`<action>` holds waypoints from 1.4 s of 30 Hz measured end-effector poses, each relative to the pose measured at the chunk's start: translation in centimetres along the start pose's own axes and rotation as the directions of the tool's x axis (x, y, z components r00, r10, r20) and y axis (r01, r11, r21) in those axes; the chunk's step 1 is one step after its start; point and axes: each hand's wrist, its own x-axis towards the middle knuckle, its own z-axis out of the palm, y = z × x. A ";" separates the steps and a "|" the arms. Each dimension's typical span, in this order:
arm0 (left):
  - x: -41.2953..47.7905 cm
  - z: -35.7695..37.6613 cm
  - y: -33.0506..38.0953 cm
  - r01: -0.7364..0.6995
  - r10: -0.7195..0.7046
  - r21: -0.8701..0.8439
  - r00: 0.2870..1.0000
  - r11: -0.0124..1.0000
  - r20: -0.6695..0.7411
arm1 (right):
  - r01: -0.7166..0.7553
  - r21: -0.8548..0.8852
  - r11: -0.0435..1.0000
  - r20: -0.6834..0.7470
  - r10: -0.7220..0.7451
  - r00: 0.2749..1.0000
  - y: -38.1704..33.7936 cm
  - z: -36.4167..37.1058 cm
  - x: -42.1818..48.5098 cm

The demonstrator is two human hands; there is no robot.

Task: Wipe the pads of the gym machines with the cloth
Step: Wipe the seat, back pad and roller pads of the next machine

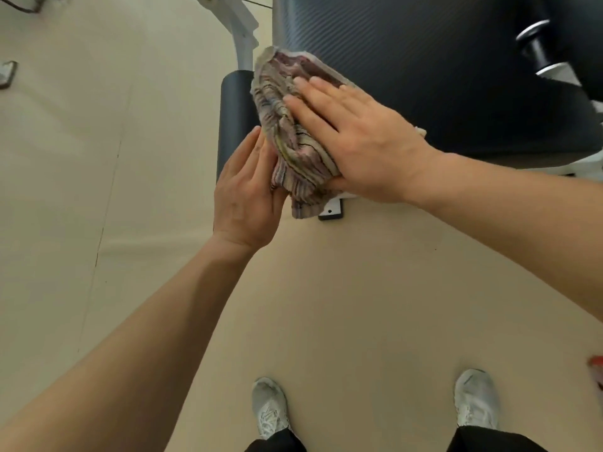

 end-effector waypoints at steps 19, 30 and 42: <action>1.4 -0.8 10.8 0.453 -0.852 -0.792 0.500 0.409 -0.154 | -0.244 0.348 0.905 0.011 0.257 0.966 -4.2 -1.3 0.2; 6.9 0.3 3.9 0.580 -0.603 -0.765 0.726 0.280 0.331 | -0.535 0.335 0.776 0.307 0.447 0.840 -1.0 -2.1 8.0; 4.5 0.9 3.4 0.636 -0.491 -0.770 0.689 0.056 0.534 | -0.670 0.171 0.723 0.288 0.613 0.736 -4.1 -1.5 7.7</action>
